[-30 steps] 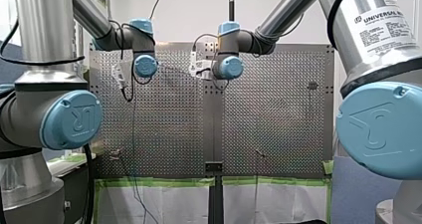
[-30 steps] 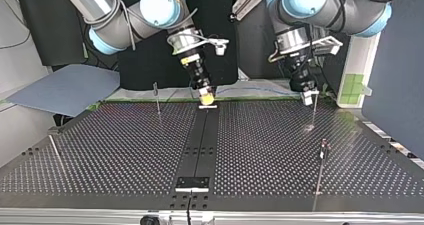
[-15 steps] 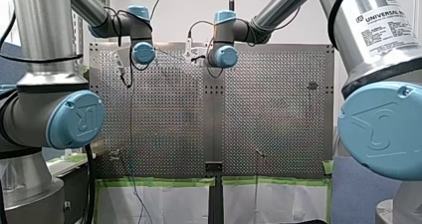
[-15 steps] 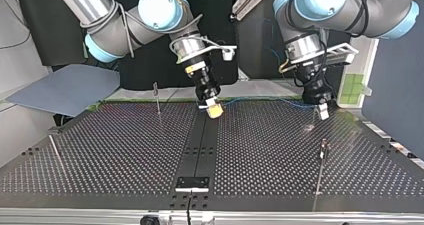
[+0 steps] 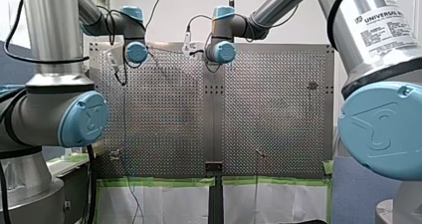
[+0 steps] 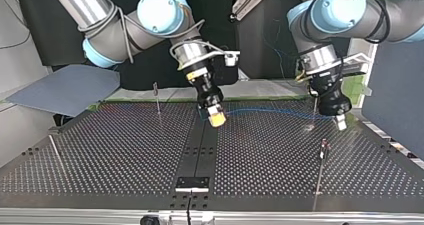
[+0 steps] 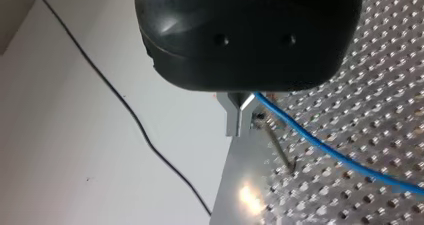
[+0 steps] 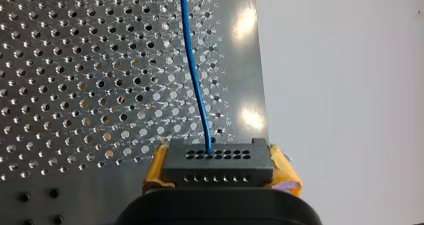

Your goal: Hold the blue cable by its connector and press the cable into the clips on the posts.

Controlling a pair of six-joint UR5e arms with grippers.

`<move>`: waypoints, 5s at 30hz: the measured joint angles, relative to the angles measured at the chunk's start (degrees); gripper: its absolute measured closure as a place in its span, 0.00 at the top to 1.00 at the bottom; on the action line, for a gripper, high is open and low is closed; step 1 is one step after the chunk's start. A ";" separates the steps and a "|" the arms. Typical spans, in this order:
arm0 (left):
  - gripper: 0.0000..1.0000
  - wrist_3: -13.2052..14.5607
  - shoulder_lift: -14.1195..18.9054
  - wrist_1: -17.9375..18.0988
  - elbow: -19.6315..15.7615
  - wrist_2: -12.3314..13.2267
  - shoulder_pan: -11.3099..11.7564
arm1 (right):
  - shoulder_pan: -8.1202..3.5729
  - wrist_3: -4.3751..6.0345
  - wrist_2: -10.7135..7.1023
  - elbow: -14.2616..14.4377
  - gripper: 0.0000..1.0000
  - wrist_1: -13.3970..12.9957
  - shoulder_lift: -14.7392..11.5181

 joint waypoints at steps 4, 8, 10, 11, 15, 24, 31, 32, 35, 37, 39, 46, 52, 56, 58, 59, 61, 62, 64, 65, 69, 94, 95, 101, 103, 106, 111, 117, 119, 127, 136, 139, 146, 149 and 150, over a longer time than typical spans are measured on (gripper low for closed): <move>0.00 -0.54 -0.11 -0.04 1.57 2.23 2.23 | 0.18 0.02 -0.03 -1.60 0.00 0.55 0.85; 0.00 -1.49 -0.44 -0.52 3.35 3.84 3.71 | 0.35 0.14 -0.04 -3.33 0.00 1.07 1.60; 0.00 -1.60 -0.77 -1.03 4.07 4.06 3.90 | 0.48 0.17 -0.05 -4.43 0.00 1.66 2.09; 0.00 -1.64 -1.06 -1.42 4.54 4.14 3.99 | 0.56 0.18 -0.05 -4.89 0.00 1.92 2.30; 0.00 -1.73 -1.84 -2.18 5.30 4.61 4.21 | 0.83 0.20 -0.05 -6.31 0.00 2.54 2.77; 0.00 -1.84 -2.90 -2.83 5.42 4.94 4.29 | 0.93 0.20 -0.12 -6.87 0.00 3.01 3.09; 0.00 -1.94 -3.85 -2.32 5.44 5.91 4.55 | 0.72 0.24 -0.08 -6.88 0.00 3.24 3.32; 0.00 -2.02 -4.17 -2.17 5.45 6.19 4.66 | 0.69 0.24 -0.10 -6.88 0.00 3.23 3.35; 0.00 -2.32 -5.17 -1.85 5.61 6.79 4.96 | 0.56 0.25 -0.12 -6.89 0.00 3.22 3.56; 0.00 -2.48 -5.92 -1.74 5.86 7.33 5.15 | 0.48 0.23 -0.13 -6.90 0.00 3.21 3.73; 0.00 -2.58 -6.75 -1.68 6.30 7.80 5.40 | 0.42 0.22 -0.13 -6.91 0.00 3.18 3.92; 0.00 -3.77 -7.67 -1.32 7.75 9.49 6.36 | 0.21 0.20 -0.18 -6.97 0.00 3.13 4.24; 0.00 -4.65 -7.72 -1.20 8.44 10.69 7.33 | -0.20 0.20 -0.21 -7.06 0.00 3.11 4.32; 0.00 -5.55 -7.78 -1.17 8.53 11.56 8.22 | -0.53 0.20 -0.30 -7.35 0.00 3.11 4.40; 0.00 -6.02 -7.79 -1.13 8.54 12.00 8.75 | -0.74 0.21 -0.36 -7.58 0.00 3.12 4.41; 0.00 -6.24 -7.79 -1.12 8.54 12.38 9.18 | -0.85 0.21 -0.39 -7.67 0.00 3.13 4.41; 0.00 -6.48 -7.92 -1.11 8.62 13.10 9.93 | -1.12 0.21 -0.51 -7.90 0.00 3.14 4.44; 0.00 -6.59 -8.10 -1.13 8.76 13.63 10.49 | -1.25 0.22 -0.58 -8.01 0.00 3.15 4.46; 0.00 -6.62 -8.53 -1.26 9.20 14.46 11.19 | -1.59 0.24 -0.86 -8.29 0.00 3.18 4.50; 0.00 -6.53 -8.95 -1.42 9.61 15.02 11.51 | -1.72 0.24 -0.97 -8.42 0.00 3.18 4.50; 0.00 -6.29 -10.32 -1.80 10.99 16.97 12.14 | -2.32 0.27 -1.32 -9.03 0.00 3.26 4.71; 0.00 -12.73 -15.61 1.10 15.26 23.17 13.85 | -4.14 0.64 -2.15 -18.77 0.00 6.19 12.48; 0.00 -12.77 -15.61 1.11 15.29 23.46 13.85 | -4.20 0.66 -2.15 -19.18 0.00 6.40 12.81; 0.00 -12.98 -15.79 1.12 15.33 23.93 13.85 | -4.75 0.72 -2.35 -21.86 0.00 8.07 14.64; 0.00 -13.07 -16.06 1.12 15.38 24.01 13.86 | -5.01 0.76 -2.56 -22.78 0.00 8.46 14.95; 0.00 -13.11 -16.89 1.11 15.40 24.29 13.86 | -5.31 0.80 -2.82 -24.28 0.00 8.73 15.11; 0.00 -13.27 -17.56 1.16 15.41 25.07 13.79 | -5.56 0.82 -3.08 -25.52 0.00 9.09 15.22; 0.35 -15.15 -17.63 1.08 15.43 27.40 13.86 | -5.61 0.82 -3.12 -25.71 0.00 9.44 15.27; 0.60 -15.98 -17.63 0.86 15.42 28.04 13.86 | -5.60 0.82 -3.13 -25.71 0.00 9.67 15.28; 0.93 -15.38 -17.41 -1.74 15.43 27.47 13.91 | -5.60 0.63 -3.28 -25.72 0.00 10.58 15.28; 0.95 -13.66 -14.92 -6.53 15.37 25.00 13.63 | -5.60 0.56 -3.30 -25.72 0.00 11.03 15.25; 0.98 -12.80 -13.74 -7.93 15.24 25.59 13.46 | -5.59 0.55 -3.30 -25.71 0.00 11.03 15.26; 0.98 -9.76 -11.02 -11.34 12.98 28.59 13.46 | -5.71 0.55 -3.29 -25.72 0.00 11.08 15.25; 0.98 -9.12 -9.85 -12.85 11.49 29.17 13.67 | -5.72 0.55 -3.29 -25.72 0.00 11.10 15.25; 0.98 -8.95 -9.52 -13.34 11.05 29.24 13.68 | -5.72 0.55 -3.29 -25.72 0.00 11.11 15.25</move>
